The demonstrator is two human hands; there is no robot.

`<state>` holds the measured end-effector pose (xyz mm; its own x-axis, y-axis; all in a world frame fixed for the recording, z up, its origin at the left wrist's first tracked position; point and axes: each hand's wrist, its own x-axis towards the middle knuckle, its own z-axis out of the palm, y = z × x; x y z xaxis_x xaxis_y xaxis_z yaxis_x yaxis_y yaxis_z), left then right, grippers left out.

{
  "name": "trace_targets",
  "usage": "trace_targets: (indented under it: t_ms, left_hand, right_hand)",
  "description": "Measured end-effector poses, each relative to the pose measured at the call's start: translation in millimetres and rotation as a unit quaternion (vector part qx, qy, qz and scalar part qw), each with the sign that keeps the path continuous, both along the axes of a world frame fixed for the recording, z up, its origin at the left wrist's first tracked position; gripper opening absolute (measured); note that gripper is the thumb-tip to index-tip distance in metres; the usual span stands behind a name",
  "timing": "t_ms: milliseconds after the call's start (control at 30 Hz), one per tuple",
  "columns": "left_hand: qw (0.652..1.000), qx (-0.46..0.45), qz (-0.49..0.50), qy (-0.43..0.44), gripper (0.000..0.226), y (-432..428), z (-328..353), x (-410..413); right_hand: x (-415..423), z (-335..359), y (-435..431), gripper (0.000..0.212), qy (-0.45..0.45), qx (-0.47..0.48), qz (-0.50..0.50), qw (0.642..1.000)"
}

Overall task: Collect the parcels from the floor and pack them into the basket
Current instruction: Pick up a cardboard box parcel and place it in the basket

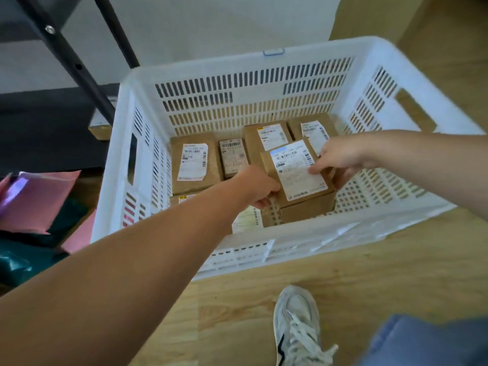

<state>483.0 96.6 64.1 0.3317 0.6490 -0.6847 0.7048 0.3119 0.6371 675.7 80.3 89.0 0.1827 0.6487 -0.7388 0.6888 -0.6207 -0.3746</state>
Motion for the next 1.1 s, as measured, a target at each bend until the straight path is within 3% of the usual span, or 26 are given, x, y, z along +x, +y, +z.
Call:
trace_targets:
  t_ms: [167, 433, 800, 933, 1100]
  left_hand:
    - [0.993, -0.084, -0.08, 0.025, 0.028, 2.9, -18.4, 7.9]
    - [0.986, -0.156, -0.066, 0.007, 0.04, 5.9, -51.4, 12.2]
    - [0.985, -0.11, -0.126, 0.045, 0.044, 3.7, -59.7, 21.2]
    - [0.982, -0.074, -0.161, 0.07, 0.043, 5.1, -62.8, 23.7]
    - [0.981, -0.042, -0.158, 0.106, 0.031, 16.8, -64.3, 18.9]
  right_hand:
    - [12.6, -39.5, 0.6, 0.027, 0.004, -0.04, 0.005, 0.999]
    - [13.7, -68.9, 8.3, 0.043, 0.052, -0.146, 0.032, 0.987]
    - [10.3, -108.6, 15.3, 0.063, 0.056, -0.2, 0.059, 0.976]
    - [4.2, -120.9, 10.8, 0.066, -0.011, -0.207, 0.109, 0.972]
    - [-3.4, -115.2, 16.7, 0.054, -0.096, -0.163, 0.188, 0.964]
